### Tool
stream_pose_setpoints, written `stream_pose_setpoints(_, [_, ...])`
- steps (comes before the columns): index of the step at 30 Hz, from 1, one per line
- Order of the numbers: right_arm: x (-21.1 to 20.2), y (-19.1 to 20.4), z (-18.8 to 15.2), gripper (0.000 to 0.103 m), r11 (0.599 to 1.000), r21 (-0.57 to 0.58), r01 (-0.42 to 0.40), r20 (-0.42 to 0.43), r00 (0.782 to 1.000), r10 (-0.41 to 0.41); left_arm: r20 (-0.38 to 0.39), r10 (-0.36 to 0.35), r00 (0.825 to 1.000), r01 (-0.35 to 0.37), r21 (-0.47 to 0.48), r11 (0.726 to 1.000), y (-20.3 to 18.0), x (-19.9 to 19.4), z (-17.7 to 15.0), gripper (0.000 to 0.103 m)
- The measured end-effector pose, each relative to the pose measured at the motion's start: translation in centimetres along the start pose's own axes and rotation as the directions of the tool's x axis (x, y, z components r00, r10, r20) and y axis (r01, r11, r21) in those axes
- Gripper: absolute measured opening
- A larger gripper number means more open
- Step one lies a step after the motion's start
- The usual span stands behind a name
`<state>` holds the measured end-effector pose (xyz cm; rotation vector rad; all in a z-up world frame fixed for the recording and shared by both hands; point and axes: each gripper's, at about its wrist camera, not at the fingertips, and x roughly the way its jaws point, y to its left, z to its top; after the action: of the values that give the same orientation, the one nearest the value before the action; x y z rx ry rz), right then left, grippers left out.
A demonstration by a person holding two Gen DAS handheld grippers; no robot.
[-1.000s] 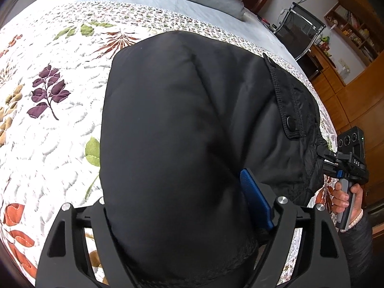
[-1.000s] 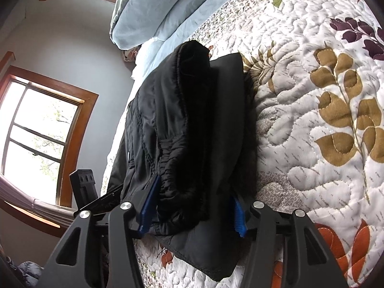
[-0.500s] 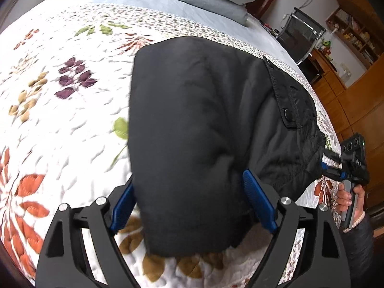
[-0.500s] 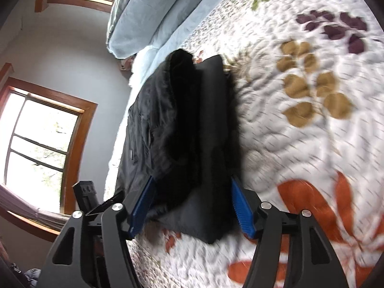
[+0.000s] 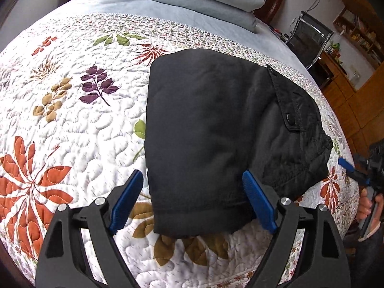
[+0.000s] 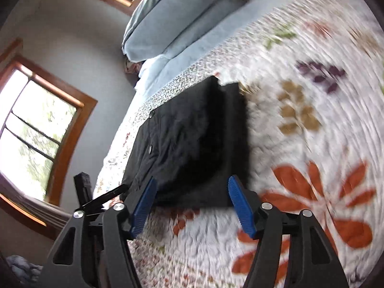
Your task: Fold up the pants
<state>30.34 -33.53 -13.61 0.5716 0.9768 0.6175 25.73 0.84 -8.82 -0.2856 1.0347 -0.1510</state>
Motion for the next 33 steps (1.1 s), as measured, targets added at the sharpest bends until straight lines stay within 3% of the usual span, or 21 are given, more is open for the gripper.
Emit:
stream_pose_setpoints(5, [3.4,-0.6,1.1,0.07,0.999,0.039,0.013,-0.052,0.999,-0.011,-0.006,0.011,1.0,-0.011,0.013,1.0,-0.7,0.4,0.4,0.085])
stream_pose_setpoints(8, [4.1,-1.1,1.0,0.059,0.998,0.052,0.018,-0.05,0.999,-0.015,-0.008,0.017,1.0,-0.017,0.016,1.0,-0.9,0.5,0.4,0.085])
stream_pose_setpoints(10, [3.9,-1.5,0.9,0.042,0.998,0.049,0.034,-0.041,0.999,-0.032,-0.009,0.014,1.0,-0.014,0.015,1.0,-0.8,0.4,0.4,0.085])
stream_pose_setpoints(12, [3.3,-2.4,0.5,0.032,0.997,0.071,0.002,-0.028,1.0,0.0,-0.007,0.014,1.0,-0.014,0.013,1.0,-0.8,0.2,0.5,0.085])
stream_pose_setpoints(15, [2.7,-3.2,0.1,0.024,0.996,0.087,-0.029,-0.021,0.999,0.031,0.016,0.019,1.0,-0.019,0.007,1.0,-0.5,-0.8,0.2,0.085])
stream_pose_setpoints(23, [2.7,-2.6,-0.4,0.024,0.998,0.066,0.014,-0.023,1.0,-0.013,0.055,0.057,0.997,-0.057,0.005,0.998,0.0,-2.7,-0.5,0.086])
stream_pose_setpoints(26, [2.4,-2.0,-0.4,0.029,0.998,0.058,0.039,-0.023,0.999,-0.038,0.066,0.065,0.996,-0.065,0.0,0.998,-0.4,-3.3,-0.7,0.091])
stream_pose_setpoints(29, [1.2,-0.4,-0.8,0.032,0.991,0.004,0.136,-0.008,0.991,-0.136,0.093,0.068,0.993,-0.068,-0.002,0.998,-1.0,-4.2,-1.0,0.091])
stream_pose_setpoints(33, [-0.7,3.2,-2.3,0.041,0.948,-0.09,0.306,0.06,0.952,-0.302,0.104,0.066,0.992,-0.066,-0.002,0.998,-2.0,-5.0,-1.4,0.092])
